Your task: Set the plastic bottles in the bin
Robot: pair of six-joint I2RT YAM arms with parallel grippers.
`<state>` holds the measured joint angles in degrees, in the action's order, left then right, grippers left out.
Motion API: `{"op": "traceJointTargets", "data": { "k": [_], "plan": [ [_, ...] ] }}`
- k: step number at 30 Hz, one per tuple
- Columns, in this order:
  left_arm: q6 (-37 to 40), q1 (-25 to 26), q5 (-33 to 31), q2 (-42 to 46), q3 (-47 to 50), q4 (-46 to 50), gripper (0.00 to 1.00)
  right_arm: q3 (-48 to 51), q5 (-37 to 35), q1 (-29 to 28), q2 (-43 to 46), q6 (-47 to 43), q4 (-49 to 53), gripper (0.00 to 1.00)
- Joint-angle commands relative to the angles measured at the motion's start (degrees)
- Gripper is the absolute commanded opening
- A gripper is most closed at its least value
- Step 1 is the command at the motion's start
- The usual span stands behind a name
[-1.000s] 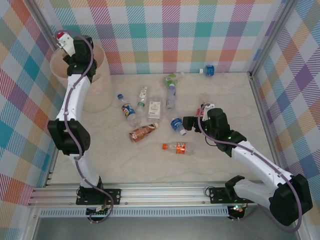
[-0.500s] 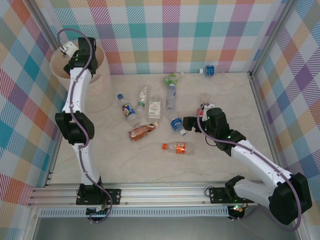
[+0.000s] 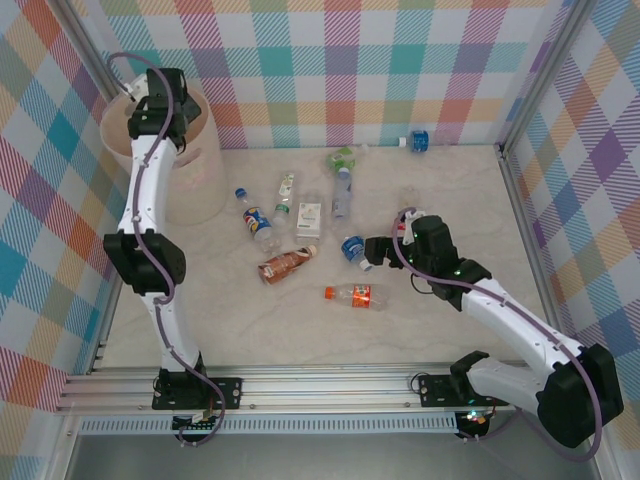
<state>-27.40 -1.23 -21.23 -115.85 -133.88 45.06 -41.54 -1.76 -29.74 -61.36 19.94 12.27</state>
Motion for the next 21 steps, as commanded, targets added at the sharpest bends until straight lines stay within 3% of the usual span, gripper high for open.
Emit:
{"op": "traceJointTargets", "data": {
  "k": [1,8,14,21],
  "plan": [
    [0.0,-0.52,8.19,4.68,-1.38,0.83,0.99,-2.53,7.89,-0.41,-0.68,-4.9,5.02,1.0],
    [0.65,1.02,17.34,7.84,-0.54,3.24,1.0,-1.42,9.76,-0.85,-0.65,-5.7,9.02,1.0],
    [2.82,2.9,22.55,13.59,6.02,3.04,1.0,-0.82,9.87,-1.24,-2.05,-4.25,10.14,1.0],
    [-0.12,3.81,30.27,20.38,11.88,1.14,1.0,1.73,12.23,-1.9,-5.65,0.04,5.28,1.0]
  ]
}}
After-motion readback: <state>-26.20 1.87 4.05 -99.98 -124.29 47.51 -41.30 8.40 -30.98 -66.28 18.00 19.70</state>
